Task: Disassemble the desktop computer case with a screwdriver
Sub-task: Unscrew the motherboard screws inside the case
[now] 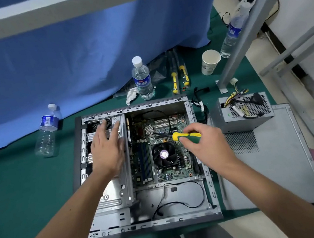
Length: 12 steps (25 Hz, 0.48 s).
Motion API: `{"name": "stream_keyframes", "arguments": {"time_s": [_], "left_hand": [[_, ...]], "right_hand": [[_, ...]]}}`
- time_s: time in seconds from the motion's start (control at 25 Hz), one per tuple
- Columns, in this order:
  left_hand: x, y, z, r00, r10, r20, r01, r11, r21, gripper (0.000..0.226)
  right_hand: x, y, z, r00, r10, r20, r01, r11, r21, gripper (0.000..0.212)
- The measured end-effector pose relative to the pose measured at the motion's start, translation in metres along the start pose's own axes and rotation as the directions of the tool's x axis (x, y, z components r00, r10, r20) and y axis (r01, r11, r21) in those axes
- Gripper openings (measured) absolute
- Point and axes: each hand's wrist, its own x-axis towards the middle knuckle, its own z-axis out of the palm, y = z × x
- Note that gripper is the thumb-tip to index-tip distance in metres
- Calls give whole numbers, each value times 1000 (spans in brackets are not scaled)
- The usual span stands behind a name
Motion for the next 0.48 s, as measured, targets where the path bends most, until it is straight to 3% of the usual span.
{"name": "stream_keyframes", "arguments": {"time_s": [0.2, 0.32, 0.48], "left_hand": [[20, 0, 20, 998, -30, -53, 25, 996, -89, 56], [18, -2, 34, 986, -32, -161, 19, 997, -81, 53], [20, -5, 41, 982, -34, -185, 19, 997, -81, 53]], "right_hand": [[40, -10, 28, 997, -55, 58, 63, 987, -147, 15], [60, -7, 47, 990, -29, 135, 58, 974, -219, 18], [73, -5, 64, 982, 20, 185, 30, 964, -264, 19]]}}
